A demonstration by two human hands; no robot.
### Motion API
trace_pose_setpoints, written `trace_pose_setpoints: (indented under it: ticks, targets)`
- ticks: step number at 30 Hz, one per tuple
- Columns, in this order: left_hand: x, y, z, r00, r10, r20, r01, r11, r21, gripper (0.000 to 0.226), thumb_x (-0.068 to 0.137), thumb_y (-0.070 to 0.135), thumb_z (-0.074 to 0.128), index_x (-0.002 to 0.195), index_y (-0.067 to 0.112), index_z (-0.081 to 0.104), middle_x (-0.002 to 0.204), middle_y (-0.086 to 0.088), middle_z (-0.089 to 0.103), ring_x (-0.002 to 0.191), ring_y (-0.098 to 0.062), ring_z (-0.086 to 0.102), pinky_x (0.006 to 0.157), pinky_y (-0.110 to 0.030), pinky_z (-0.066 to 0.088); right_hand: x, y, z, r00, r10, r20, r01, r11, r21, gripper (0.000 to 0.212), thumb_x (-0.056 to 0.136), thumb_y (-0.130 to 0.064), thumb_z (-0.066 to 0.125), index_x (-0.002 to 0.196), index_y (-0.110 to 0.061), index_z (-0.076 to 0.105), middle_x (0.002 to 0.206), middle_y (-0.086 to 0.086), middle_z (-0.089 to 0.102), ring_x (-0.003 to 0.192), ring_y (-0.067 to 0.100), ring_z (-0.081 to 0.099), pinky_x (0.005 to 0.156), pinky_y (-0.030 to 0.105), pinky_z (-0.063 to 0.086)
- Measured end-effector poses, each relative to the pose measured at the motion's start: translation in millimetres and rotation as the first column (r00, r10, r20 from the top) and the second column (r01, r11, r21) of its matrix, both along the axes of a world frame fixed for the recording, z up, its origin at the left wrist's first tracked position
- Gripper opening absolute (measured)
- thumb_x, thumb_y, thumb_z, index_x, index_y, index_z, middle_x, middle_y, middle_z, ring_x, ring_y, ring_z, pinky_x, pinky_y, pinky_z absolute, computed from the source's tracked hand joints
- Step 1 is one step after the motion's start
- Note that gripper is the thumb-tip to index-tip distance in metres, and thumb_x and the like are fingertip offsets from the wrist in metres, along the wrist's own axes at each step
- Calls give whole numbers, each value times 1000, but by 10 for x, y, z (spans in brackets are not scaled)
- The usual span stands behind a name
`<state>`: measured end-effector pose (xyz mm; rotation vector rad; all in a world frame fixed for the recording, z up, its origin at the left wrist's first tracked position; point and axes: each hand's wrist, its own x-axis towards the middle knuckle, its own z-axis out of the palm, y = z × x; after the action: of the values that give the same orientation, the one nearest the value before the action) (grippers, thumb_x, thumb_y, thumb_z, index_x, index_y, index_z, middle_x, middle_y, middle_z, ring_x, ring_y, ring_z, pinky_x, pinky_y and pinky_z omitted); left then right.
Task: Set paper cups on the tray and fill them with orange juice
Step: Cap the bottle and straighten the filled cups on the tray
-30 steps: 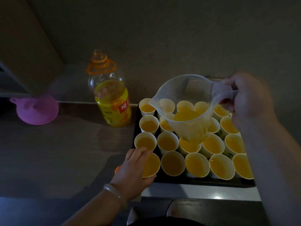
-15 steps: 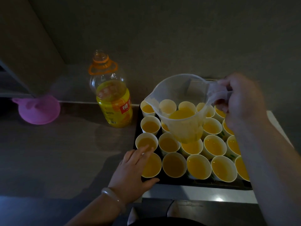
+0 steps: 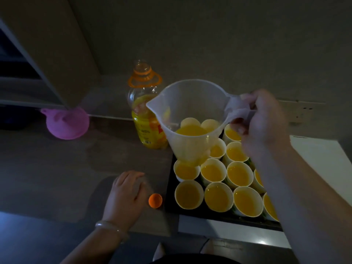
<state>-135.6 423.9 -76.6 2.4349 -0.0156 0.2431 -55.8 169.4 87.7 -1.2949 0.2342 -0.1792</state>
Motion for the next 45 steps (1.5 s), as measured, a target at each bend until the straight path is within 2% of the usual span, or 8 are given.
trace_pose_setpoints:
  ticks: [6, 12, 20, 23, 27, 35, 40, 45]
  targets:
    - [-100, 222, -65, 997, 68, -43, -66, 997, 47, 15, 84, 12, 62, 96, 15, 69, 96, 9, 62, 92, -16, 57, 76, -24, 39, 29, 533, -213, 985, 152, -76, -143, 983, 116, 50, 91, -17, 46, 42, -20, 60, 49, -2, 50, 47, 12, 42, 45, 25, 30]
    - [-174, 454, -57, 999, 34, -34, -32, 999, 43, 33, 81, 38, 43, 89, 19, 69, 90, 9, 65, 84, -10, 57, 72, -23, 44, 88, 874, -461, 973, 200, -116, -188, 976, 108, 39, 92, -15, 45, 54, -13, 51, 49, 3, 47, 47, 15, 43, 50, 28, 34]
    - [-199, 652, -67, 1000, -12, 22, 10, 997, 80, 26, 83, 34, 44, 81, 21, 67, 82, 11, 64, 77, -3, 53, 66, -17, 43, 219, 1077, -889, 925, 241, -296, -274, 959, -78, 28, 67, -40, 57, 77, -15, 62, 71, 2, 60, 80, 19, 57, 80, 41, 44]
    - [-194, 692, -72, 999, -36, 20, 35, 997, 70, 20, 84, 31, 49, 83, 23, 67, 84, 13, 63, 79, 1, 51, 70, -11, 39, 222, 1110, -971, 920, 230, -318, -272, 957, -95, 23, 64, -44, 61, 65, -21, 61, 68, 0, 61, 79, 20, 57, 79, 44, 45]
    - [-179, 703, -68, 996, -81, 28, 79, 994, 74, 19, 85, 32, 49, 84, 24, 66, 84, 13, 62, 81, 0, 51, 70, -14, 43, 228, 1140, -1017, 906, 269, -327, -314, 945, -92, 32, 58, -49, 63, 66, -19, 65, 83, 9, 60, 90, 28, 56, 99, 55, 40]
    - [-162, 702, -15, 990, -137, 20, 136, 989, 62, 22, 87, 33, 45, 86, 25, 66, 85, 16, 61, 81, 2, 52, 72, -12, 42, 231, 1139, -1131, 875, 302, -379, -360, 928, -92, 25, 68, -39, 60, 68, -15, 67, 85, 12, 64, 91, 29, 57, 101, 55, 40]
    - [-170, 655, 8, 990, -137, 40, 134, 989, 59, 23, 87, 32, 45, 82, 23, 66, 82, 14, 60, 78, 0, 53, 70, -15, 46, 201, 1120, -1152, 866, 277, -416, -356, 926, -125, 51, 73, -34, 60, 99, 10, 64, 94, 20, 66, 96, 37, 60, 102, 58, 41]
    - [-184, 621, 12, 988, -152, 40, 150, 987, 52, 19, 87, 33, 46, 85, 27, 64, 84, 18, 59, 85, 3, 50, 69, -10, 41, 209, 1104, -1150, 852, 269, -449, -397, 891, -219, 41, 72, -39, 58, 95, -7, 70, 108, 21, 65, 106, 36, 60, 102, 56, 42]
